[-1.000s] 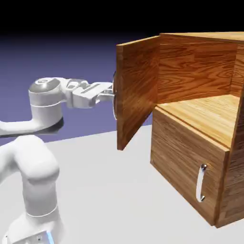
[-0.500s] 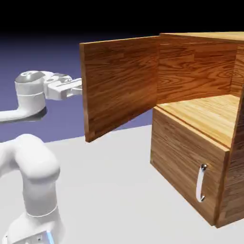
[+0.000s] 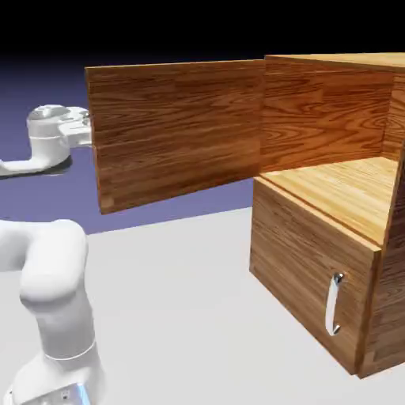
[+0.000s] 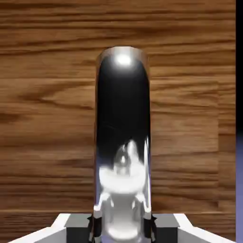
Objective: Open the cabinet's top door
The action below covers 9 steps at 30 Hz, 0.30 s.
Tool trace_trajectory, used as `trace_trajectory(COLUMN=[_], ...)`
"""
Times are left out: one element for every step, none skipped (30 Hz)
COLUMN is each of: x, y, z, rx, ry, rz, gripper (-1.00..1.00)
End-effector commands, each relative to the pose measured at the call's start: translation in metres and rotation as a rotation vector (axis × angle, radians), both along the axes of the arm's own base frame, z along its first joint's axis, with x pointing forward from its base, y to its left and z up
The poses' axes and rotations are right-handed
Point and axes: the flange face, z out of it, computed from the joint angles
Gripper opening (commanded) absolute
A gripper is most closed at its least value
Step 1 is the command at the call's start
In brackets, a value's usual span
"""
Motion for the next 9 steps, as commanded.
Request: trace_trajectory(x=[0.001, 0.003, 0.004, 0.006, 0.007, 0.009, 0.011, 0.013, 0.014], y=[0.008, 0.017, 0.025, 0.033, 0.041, 0.049, 0.056, 0.064, 0.068], z=[0.0, 0.0, 0.0, 0.0, 0.0, 0.0, 0.0, 0.0, 0.0], rx=[0.0, 0.0, 0.0, 0.0, 0.0, 0.0, 0.0, 0.0, 0.0], ry=[0.0, 0.0, 0.0, 0.0, 0.0, 0.0, 0.0, 0.0, 0.0], rz=[-0.02, -0.038, -0.056, -0.074, -0.092, -0.109, -0.126, -0.143, -0.153], gripper=[-1.0, -1.0, -1.0, -1.0, -1.0, -1.0, -1.0, -1.0, -1.0])
